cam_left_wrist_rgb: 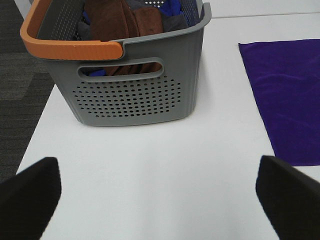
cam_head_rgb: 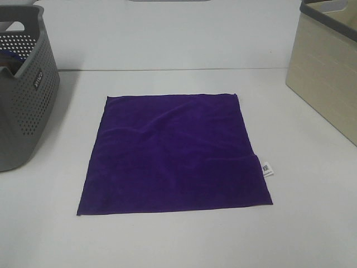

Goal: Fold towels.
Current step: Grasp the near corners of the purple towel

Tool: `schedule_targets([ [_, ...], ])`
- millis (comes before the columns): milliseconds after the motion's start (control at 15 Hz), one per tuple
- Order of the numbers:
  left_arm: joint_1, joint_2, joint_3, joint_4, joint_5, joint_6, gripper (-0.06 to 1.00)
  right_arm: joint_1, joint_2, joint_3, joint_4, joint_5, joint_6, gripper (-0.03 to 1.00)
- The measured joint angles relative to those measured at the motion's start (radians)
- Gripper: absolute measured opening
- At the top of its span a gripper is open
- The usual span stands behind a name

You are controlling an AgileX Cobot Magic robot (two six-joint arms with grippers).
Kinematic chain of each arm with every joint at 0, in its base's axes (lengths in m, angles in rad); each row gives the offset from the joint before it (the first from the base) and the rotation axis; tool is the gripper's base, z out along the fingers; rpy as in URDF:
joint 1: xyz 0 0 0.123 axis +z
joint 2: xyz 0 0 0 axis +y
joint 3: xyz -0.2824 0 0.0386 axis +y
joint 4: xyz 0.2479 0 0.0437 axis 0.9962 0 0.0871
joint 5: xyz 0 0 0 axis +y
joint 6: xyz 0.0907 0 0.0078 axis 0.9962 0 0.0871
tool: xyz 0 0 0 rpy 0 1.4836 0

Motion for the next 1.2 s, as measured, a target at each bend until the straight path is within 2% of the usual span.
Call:
schedule_targets([
  [933, 0.000, 0.000, 0.000, 0.000, 0.000, 0.000, 0.99, 0.000, 0.000, 0.000, 0.000, -0.001, 0.000, 0.94],
  [1067, 0.000, 0.077, -0.030, 0.007, 0.023, -0.005, 0.99, 0.000, 0.102, -0.053, 0.016, 0.001, 0.008, 0.94],
  [1133, 0.000, 0.187, -0.076, 0.007, 0.036, -0.011, 0.99, 0.000, 0.221, -0.103, 0.028, 0.014, 0.028, 0.94],
  [1200, 0.000, 0.383, -0.173, -0.004, 0.056, -0.013, 0.99, 0.000, 0.451, -0.198, 0.034, 0.047, 0.058, 0.94],
])
